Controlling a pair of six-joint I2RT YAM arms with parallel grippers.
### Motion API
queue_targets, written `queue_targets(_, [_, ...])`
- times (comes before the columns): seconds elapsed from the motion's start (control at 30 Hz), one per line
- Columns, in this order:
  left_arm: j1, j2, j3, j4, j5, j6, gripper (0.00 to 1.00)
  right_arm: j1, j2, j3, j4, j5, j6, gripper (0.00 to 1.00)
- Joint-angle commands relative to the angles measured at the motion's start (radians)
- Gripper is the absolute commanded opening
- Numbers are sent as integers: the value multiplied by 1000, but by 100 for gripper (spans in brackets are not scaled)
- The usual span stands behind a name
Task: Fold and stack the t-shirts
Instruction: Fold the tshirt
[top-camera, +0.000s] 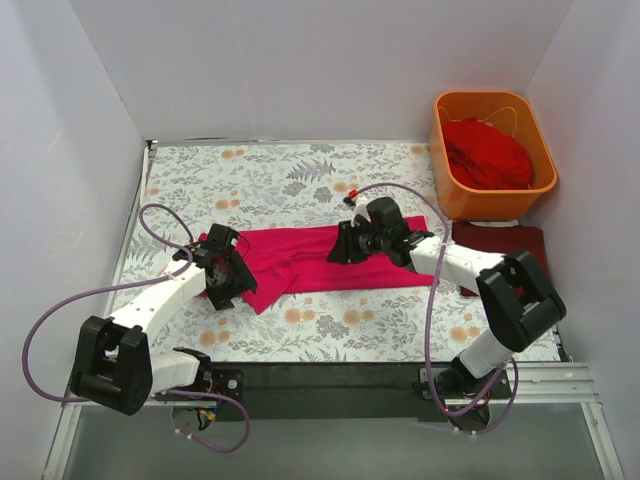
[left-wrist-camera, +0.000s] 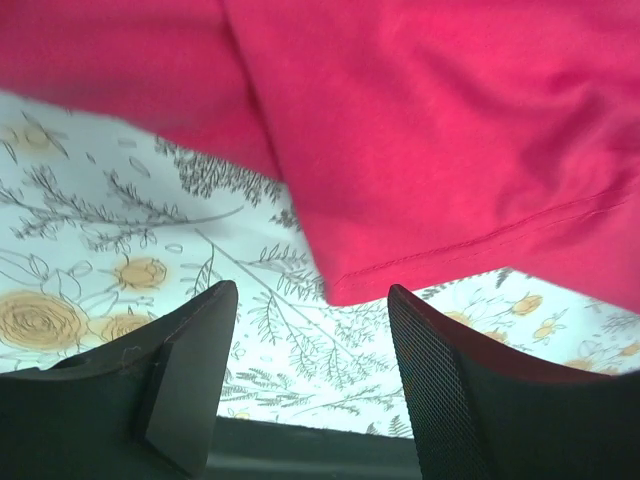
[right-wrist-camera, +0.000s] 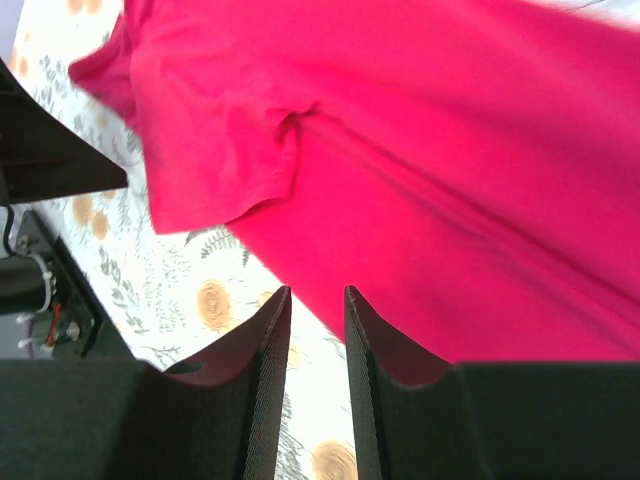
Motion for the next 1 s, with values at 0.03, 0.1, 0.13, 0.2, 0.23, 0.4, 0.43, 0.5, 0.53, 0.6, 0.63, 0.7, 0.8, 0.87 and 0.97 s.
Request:
queue_targets(0.03, [-25,-19,-30,0,32,-59,61,89,138,44,147,-88,84,34])
queue_targets(0.1, [-29,-11,-44,5,23,-61,60,109,184,73,186,-105,108,34])
queue_targets(0.13, [-29,-8,-47,9,19,-62,61,129,224,83,195,-105,113,34])
queue_targets(0.2, [-32,-2,-66,22,24,-64,61,144,262,112,215,-98,130,35])
queue_targets(0.23, [-32,1,-69,28,39,-64,61,155,294,121,223,-98,135,36])
queue_targets(0.4, [-51,2,-87,65,59,-79,60,163,344,156,256,-83,170,40])
queue_targets(0.43, [-54,4,-89,68,59,-79,60,161,355,161,257,-82,173,40])
queue_targets(0.5, [-60,16,-89,77,59,-81,60,163,367,179,261,-83,179,40])
queue_targets(0.53, [-62,19,-90,78,59,-81,60,163,382,184,261,-83,182,40])
queue_targets(0.6, [-66,32,-92,81,59,-76,60,163,398,195,263,-79,193,40])
queue_targets(0.63, [-66,35,-92,81,59,-76,60,163,411,202,264,-77,196,40])
queue_targets(0.7, [-69,38,-95,84,59,-74,59,163,425,210,266,-71,201,40])
queue_targets(0.8, [-72,41,-96,89,59,-73,56,163,454,219,264,-72,205,40])
queue_targets(0.87, [-74,47,-99,94,59,-73,55,163,464,218,266,-77,207,40])
queue_targets(0.97, [-80,53,-99,98,90,-73,52,163,467,204,264,-80,210,38])
